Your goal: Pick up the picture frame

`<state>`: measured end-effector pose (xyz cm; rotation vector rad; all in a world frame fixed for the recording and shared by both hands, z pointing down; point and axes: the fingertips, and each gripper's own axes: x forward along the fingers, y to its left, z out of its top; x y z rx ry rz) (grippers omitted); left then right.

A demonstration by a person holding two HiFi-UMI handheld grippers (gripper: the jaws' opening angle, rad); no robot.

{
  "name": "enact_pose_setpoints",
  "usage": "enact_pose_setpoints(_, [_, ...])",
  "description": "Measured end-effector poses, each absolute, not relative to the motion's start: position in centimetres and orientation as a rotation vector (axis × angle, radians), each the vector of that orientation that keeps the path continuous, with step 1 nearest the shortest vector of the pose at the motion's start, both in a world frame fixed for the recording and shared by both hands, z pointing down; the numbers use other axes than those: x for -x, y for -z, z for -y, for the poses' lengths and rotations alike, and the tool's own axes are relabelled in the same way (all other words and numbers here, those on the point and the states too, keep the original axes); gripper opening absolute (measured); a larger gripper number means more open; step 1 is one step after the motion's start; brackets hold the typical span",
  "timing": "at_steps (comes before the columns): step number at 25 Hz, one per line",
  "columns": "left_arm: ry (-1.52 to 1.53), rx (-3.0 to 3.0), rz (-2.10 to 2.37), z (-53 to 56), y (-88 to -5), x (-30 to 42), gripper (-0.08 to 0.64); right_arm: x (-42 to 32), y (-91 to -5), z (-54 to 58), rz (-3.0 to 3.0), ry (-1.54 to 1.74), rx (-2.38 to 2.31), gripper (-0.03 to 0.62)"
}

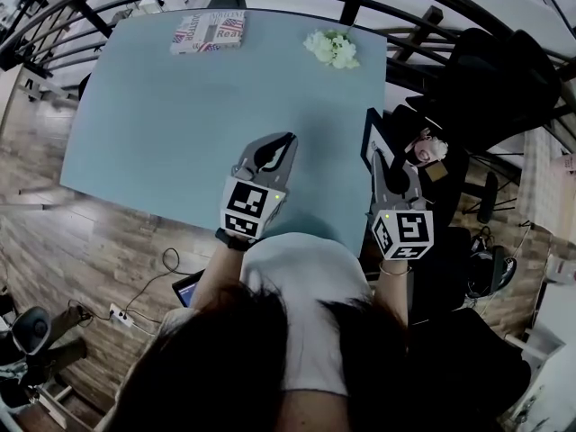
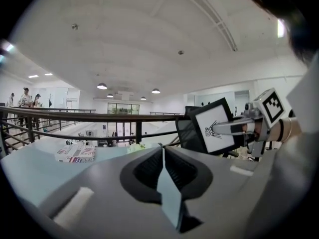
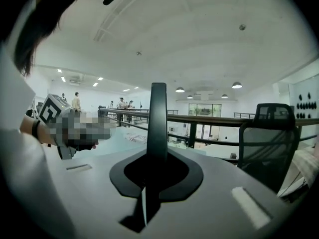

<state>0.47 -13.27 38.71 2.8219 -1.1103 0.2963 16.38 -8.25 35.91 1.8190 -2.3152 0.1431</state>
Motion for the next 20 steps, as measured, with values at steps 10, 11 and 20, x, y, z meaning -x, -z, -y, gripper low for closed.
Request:
enact_pose_setpoints(10, [-0.292, -2.786, 1.132, 13.4, -39.7, 1.0, 0.057, -16.4, -37.0, 8.2, 2.289, -0.148, -1.81, 0.014])
enact_pose_setpoints(11, [-0.293, -2.784, 1.13, 13.4, -39.7, 1.1, 0.057, -16.5, -37.0, 8.3, 2.286, -0.149, -1.811, 0.014])
enact_pose_setpoints(20, [-0.309, -2.779, 1.117, 13.6, -40.1, 0.6, 0.057, -16.2, -37.0, 8.6, 2.305, -0.141, -1.801, 0.014])
